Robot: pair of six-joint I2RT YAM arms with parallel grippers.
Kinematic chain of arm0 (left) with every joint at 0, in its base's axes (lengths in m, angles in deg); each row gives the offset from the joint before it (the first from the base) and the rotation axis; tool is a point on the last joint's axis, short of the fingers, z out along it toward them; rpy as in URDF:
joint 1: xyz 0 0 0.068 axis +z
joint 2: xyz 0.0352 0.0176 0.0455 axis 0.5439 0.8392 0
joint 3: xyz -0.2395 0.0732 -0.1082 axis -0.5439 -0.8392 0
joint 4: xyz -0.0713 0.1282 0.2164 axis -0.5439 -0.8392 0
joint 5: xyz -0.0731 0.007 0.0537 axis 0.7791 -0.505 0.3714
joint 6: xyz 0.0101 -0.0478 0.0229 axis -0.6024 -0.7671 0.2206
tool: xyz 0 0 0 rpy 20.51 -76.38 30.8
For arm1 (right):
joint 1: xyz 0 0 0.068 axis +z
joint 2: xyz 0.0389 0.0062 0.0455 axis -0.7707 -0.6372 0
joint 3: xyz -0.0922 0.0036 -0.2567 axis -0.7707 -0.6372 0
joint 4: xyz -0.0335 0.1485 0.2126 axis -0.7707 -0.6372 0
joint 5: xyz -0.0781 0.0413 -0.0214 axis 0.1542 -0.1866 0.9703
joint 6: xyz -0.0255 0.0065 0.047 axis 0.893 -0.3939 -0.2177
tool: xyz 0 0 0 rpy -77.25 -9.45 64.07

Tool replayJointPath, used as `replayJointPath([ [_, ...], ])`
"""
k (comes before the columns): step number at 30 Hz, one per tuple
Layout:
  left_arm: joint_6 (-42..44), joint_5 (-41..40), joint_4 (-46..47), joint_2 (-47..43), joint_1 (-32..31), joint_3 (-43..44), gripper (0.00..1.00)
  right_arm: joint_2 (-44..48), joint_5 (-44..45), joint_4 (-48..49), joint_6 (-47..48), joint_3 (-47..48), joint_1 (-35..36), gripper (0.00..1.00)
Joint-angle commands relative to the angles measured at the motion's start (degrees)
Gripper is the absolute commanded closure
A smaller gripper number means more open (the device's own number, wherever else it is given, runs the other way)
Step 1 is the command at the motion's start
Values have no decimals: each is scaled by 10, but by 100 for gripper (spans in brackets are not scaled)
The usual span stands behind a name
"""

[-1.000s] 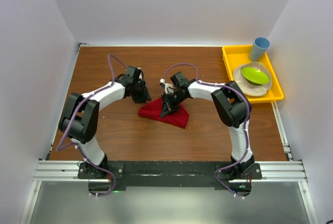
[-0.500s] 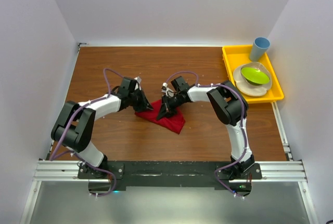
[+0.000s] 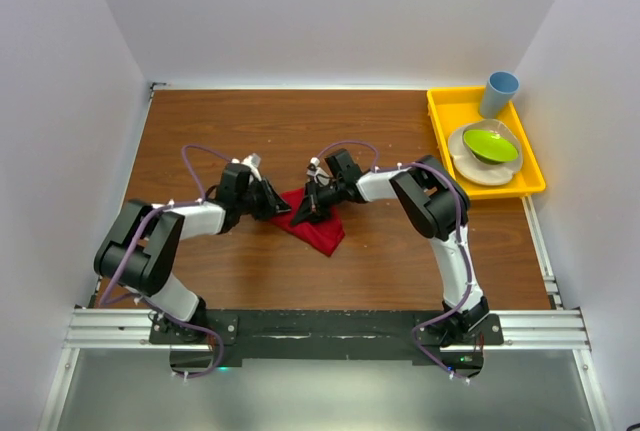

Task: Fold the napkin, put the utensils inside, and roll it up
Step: Roll the napkin with the utensil

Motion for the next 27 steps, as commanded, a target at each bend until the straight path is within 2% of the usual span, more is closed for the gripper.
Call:
replayJointPath([
  [1, -27, 20, 188, -15, 33, -70, 80, -54, 113, -23, -32, -13, 0, 100],
  [6, -71, 70, 354, 35, 76, -141, 87, -54, 111, -47, -22, -2, 0, 100],
  [13, -123, 66, 519, 144, 80, -193, 92, -55, 112, -73, 4, -4, 1, 100],
  [17, -118, 41, 491, 170, 82, -201, 95, -51, 127, -123, 47, 14, 1, 100],
  [21, -82, 13, 411, 168, 84, -194, 97, -51, 129, -178, 103, 52, 1, 92],
  [24, -72, 6, 371, 178, 85, -189, 97, -52, 135, -232, 154, 88, 1, 82],
  [25, -72, 4, 374, 180, 85, -191, 97, -51, 135, -247, 167, 96, 0, 73],
  [27, -60, 3, 372, 181, 85, -193, 97, -45, 143, -289, 212, 120, 0, 66],
])
